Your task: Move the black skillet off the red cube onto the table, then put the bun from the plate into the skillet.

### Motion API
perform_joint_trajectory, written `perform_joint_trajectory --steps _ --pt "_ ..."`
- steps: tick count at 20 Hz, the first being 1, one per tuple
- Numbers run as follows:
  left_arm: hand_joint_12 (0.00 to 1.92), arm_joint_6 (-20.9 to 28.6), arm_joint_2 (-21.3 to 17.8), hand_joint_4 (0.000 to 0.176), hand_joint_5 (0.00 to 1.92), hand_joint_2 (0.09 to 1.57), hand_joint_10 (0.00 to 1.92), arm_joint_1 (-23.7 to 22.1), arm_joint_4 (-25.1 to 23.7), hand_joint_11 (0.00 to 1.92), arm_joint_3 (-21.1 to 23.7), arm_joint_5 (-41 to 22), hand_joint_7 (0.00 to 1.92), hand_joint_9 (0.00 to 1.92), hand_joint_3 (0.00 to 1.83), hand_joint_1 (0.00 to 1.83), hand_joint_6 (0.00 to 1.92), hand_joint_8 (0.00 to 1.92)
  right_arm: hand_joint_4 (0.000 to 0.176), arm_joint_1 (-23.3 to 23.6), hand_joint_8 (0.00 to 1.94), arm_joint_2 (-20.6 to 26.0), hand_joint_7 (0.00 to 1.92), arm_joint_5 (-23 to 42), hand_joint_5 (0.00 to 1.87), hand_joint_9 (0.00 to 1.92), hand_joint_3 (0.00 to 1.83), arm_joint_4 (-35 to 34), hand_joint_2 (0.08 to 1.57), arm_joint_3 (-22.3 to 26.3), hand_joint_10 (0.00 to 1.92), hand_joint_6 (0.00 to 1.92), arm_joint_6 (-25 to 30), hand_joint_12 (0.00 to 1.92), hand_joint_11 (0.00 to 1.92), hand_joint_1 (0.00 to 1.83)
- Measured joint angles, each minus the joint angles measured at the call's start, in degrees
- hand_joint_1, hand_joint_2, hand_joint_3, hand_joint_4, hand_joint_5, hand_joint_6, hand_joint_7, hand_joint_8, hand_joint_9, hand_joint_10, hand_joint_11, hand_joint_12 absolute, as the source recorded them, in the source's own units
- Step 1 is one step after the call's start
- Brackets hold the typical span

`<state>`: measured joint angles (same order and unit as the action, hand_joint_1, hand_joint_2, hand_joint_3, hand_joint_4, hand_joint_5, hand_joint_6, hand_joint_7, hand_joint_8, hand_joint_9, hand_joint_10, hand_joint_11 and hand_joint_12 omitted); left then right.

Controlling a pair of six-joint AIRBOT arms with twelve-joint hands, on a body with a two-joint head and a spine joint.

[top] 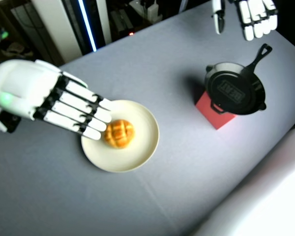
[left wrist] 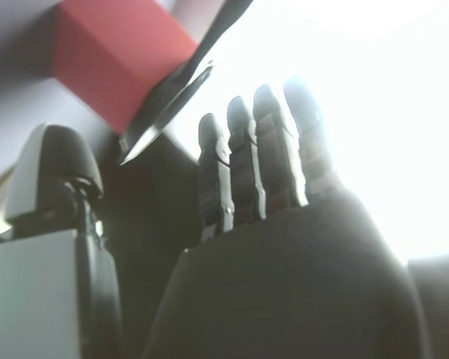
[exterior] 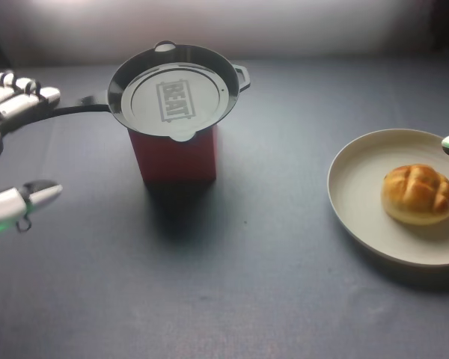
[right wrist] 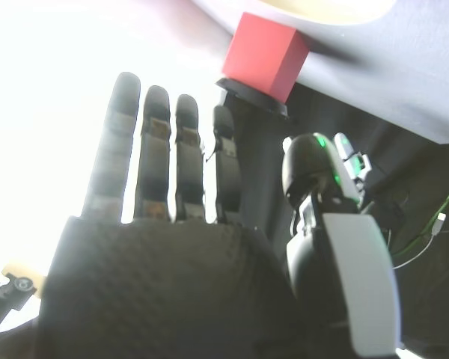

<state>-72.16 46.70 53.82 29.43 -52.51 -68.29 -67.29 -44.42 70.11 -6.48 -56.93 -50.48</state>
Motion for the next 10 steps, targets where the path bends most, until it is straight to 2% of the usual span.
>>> perform_joint_trajectory --steps 1,2,4,5,6,7,8,9,10 --pt "0.63 -0.04 0.59 0.103 0.34 1.06 0.02 -0.79 0.96 0.00 -1.05 0.87 0.35 0.31 0.00 0.62 0.00 0.00 0.027 0.00 0.00 -0.07 0.32 -0.04 0.35 0.31 0.00 0.11 1.39 -0.07 0.00 0.00 0.00 0.13 0.29 0.38" --pt "0.63 -0.02 1.36 0.097 0.34 1.05 0.01 -1.88 2.01 0.00 -2.32 2.08 0.33 0.31 0.00 0.63 0.00 0.00 0.032 0.00 0.00 -0.13 0.32 -0.17 0.35 0.31 0.00 0.11 1.39 -0.13 0.00 0.00 0.00 0.13 0.29 0.38" --pt "0.63 -0.04 2.51 0.102 0.30 1.05 0.00 -3.76 3.67 0.00 -4.44 4.68 0.30 0.30 0.00 0.57 0.00 0.00 0.039 0.00 0.00 -0.22 0.33 -0.26 0.35 0.32 0.00 0.13 1.38 -0.13 0.00 0.00 0.00 0.12 0.30 0.40" --pt "0.67 -0.02 3.54 0.091 0.28 1.07 0.00 -5.27 4.52 0.00 -6.08 6.36 0.30 0.30 0.00 0.58 0.00 0.00 0.027 0.00 0.00 -0.22 0.34 -0.28 0.36 0.34 0.00 0.26 1.39 -0.13 0.01 0.00 0.00 0.13 0.32 0.42" --pt "0.67 -0.02 4.44 0.094 0.28 1.07 0.00 -6.56 5.20 0.00 -7.54 7.72 0.30 0.29 0.00 0.57 0.00 0.00 0.031 0.00 0.00 -0.22 0.34 -0.31 0.36 0.35 0.00 0.31 1.39 -0.13 0.01 0.00 0.02 0.14 0.34 0.46" --pt "0.70 -0.02 4.92 0.103 0.29 1.07 0.00 -7.37 5.44 0.00 -8.59 8.83 0.30 0.30 0.00 0.59 0.00 0.00 0.042 0.00 0.00 -0.22 0.32 -0.35 0.35 0.34 0.00 0.31 1.39 -0.13 0.00 0.00 0.00 0.14 0.33 0.47" --pt "0.71 -0.02 5.40 0.106 0.30 1.07 0.00 -8.70 5.57 0.00 -9.99 10.73 0.30 0.31 0.00 0.62 0.00 0.00 0.036 0.00 0.00 -0.22 0.32 -0.59 0.36 0.34 0.00 0.28 1.39 -0.13 0.00 0.00 0.02 0.14 0.34 0.47" --pt "0.70 -0.02 5.79 0.098 0.30 1.07 0.00 -9.99 5.57 0.00 -11.28 12.66 0.31 0.30 0.00 0.63 0.00 0.00 0.027 -0.07 0.00 -0.22 0.32 -0.87 0.36 0.33 0.00 0.31 1.40 -0.22 0.00 0.01 0.00 0.13 0.33 0.47" --pt "0.67 -0.02 6.08 0.097 0.30 1.05 0.00 -11.30 5.57 0.00 -12.50 14.47 0.31 0.29 0.00 0.63 0.00 0.00 0.018 -0.11 0.00 -0.24 0.32 -1.20 0.37 0.33 0.00 0.33 1.40 -0.24 0.00 0.01 0.02 0.13 0.32 0.47"
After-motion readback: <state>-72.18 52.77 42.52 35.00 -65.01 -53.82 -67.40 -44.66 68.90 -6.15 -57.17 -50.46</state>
